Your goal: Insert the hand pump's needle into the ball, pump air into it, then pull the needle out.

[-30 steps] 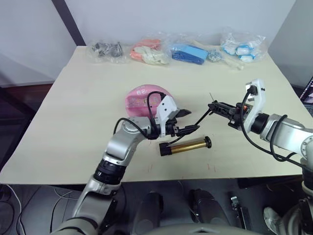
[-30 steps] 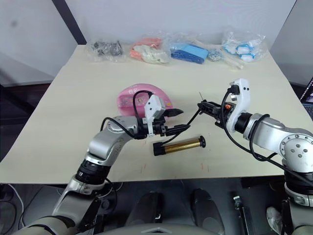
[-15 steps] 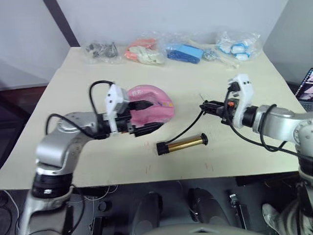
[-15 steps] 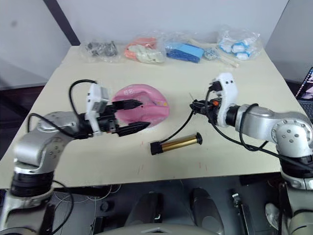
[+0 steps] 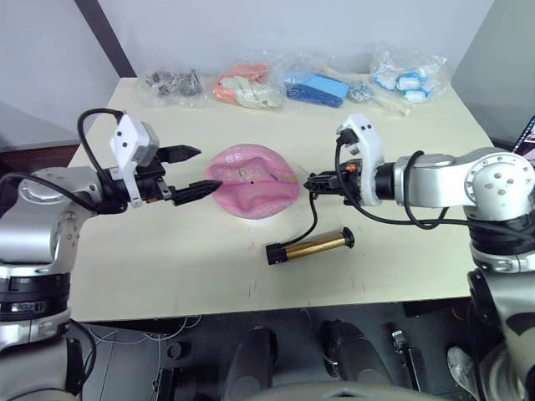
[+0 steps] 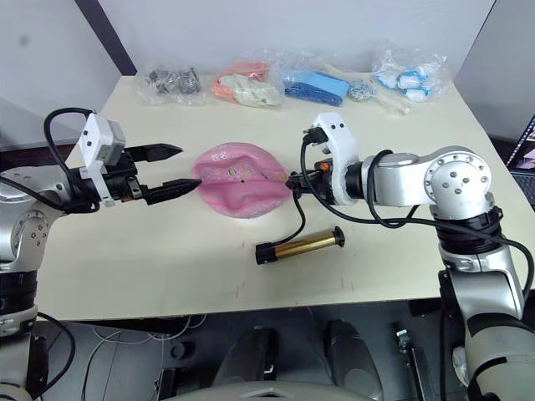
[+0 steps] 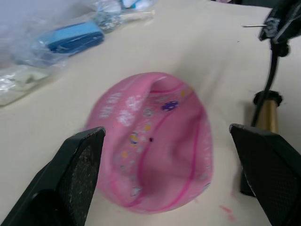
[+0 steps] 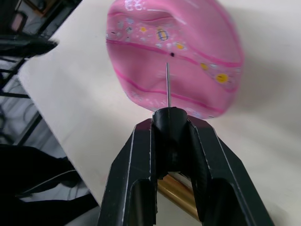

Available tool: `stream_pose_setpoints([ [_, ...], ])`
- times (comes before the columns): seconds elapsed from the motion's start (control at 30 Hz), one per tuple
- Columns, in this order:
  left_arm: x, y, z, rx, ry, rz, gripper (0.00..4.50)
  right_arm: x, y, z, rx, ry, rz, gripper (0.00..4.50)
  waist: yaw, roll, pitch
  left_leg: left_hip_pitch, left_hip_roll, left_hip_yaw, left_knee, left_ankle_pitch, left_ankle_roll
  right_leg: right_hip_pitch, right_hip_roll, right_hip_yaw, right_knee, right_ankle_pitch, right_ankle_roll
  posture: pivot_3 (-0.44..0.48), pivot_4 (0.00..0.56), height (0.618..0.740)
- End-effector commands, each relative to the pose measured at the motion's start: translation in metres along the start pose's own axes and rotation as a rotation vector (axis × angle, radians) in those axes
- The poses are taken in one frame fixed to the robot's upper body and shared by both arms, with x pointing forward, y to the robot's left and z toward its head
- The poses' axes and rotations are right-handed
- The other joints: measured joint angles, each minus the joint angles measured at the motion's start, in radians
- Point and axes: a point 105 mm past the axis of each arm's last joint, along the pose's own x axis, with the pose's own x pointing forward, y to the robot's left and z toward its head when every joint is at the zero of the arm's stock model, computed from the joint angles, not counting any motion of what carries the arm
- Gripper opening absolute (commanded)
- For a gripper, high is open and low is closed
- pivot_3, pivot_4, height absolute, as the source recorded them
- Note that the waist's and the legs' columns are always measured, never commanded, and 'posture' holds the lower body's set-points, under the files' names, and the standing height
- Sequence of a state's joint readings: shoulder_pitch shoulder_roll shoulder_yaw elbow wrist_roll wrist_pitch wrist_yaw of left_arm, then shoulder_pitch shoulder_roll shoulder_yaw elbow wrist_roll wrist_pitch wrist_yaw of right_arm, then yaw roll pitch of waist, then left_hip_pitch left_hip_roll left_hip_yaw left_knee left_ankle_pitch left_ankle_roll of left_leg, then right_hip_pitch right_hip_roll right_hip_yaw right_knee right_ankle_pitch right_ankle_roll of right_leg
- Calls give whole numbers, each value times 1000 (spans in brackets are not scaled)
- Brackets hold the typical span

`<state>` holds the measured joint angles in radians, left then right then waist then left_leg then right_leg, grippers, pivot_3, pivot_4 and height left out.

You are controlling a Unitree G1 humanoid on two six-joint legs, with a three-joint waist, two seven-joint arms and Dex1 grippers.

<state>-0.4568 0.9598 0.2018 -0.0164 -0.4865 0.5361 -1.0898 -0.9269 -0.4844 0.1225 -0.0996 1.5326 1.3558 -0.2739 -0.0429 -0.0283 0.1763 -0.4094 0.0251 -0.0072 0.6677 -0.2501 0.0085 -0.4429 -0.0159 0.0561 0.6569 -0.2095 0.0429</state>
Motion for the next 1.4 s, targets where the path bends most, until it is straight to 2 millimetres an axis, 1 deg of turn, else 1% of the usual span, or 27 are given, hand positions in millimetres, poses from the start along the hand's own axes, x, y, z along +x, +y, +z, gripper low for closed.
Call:
stream_pose_setpoints([
  [0.03,-5,13,7,59,25,31,4500,8,10,3,-25,31,23,363,0,0,0,-6,0,-1,1,0,0,-5,0,-1,1,0,0,0,150,740],
  [0.17,1,25,6,71,57,41,4500,22,12,6,-53,73,-1,363,0,0,0,-7,0,-1,1,0,0,-6,0,-1,0,0,0,0,150,740],
  [0.33,18,34,-4,80,146,36,4500,38,14,8,-115,135,-41,363,0,0,0,-7,-1,-1,1,0,0,-6,-1,-1,0,1,0,0,150,740],
  [0.6,37,42,-10,133,191,11,4500,58,22,13,-139,150,-35,363,-2,0,0,-7,-1,-2,1,0,0,-6,-1,-2,1,1,0,0,150,740],
  [0.63,42,43,-12,145,199,13,4111,61,23,13,-139,154,-38,363,-1,0,0,-7,-1,-2,1,0,0,-6,-1,-2,2,1,0,0,150,740],
  [0.7,51,42,-18,154,224,12,3919,70,22,13,-138,159,-54,363,-1,0,0,-7,-1,-2,1,0,0,-6,-1,-2,2,1,0,0,150,740],
  [0.73,54,43,-20,144,228,27,3313,73,22,12,-142,161,-60,363,-1,0,0,-7,-1,-2,1,0,0,-6,-1,-2,2,1,0,0,150,740],
  [0.87,60,39,-23,156,233,34,1458,84,24,13,-164,175,-66,363,-2,0,0,-7,-1,-2,2,0,0,-6,-1,-2,3,1,0,0,150,740],
  [0.9,61,37,-22,154,230,37,736,86,24,13,-172,178,-72,363,-2,0,0,-7,-1,-3,2,0,0,-6,-1,-2,4,1,0,0,150,740],
  [0.93,62,36,-21,150,223,48,736,89,25,12,-163,180,-69,363,-2,0,0,-7,-1,-3,2,0,0,-6,-1,-2,4,1,0,0,150,740],
  [0.97,62,34,-19,146,217,51,565,92,26,12,-151,179,-65,363,-2,0,0,-7,-1,-3,2,0,0,-6,-1,-2,4,1,0,0,150,740],
  [1.0,63,31,-18,145,210,48,105,96,26,13,-117,176,-59,363,-2,0,0,-7,-1,-3,2,0,0,-6,-1,-2,4,1,0,0,150,740],
  [1.03,63,28,-17,145,209,47,24,99,27,13,-94,177,-54,363,-2,0,0,-7,-1,-3,2,0,0,-6,-1,-2,4,1,0,0,150,740],
  [1.23,61,22,-16,126,220,91,24,110,35,10,-4,215,-12,363,-2,0,0,-7,-2,-3,2,0,0,-6,-1,-3,4,1,0,0,150,740],
  [1.4,61,16,-15,104,217,104,24,119,35,1,96,249,-1,363,-2,0,0,-7,-2,-4,1,0,0,-6,-2,-3,4,1,0,0,150,740],
])
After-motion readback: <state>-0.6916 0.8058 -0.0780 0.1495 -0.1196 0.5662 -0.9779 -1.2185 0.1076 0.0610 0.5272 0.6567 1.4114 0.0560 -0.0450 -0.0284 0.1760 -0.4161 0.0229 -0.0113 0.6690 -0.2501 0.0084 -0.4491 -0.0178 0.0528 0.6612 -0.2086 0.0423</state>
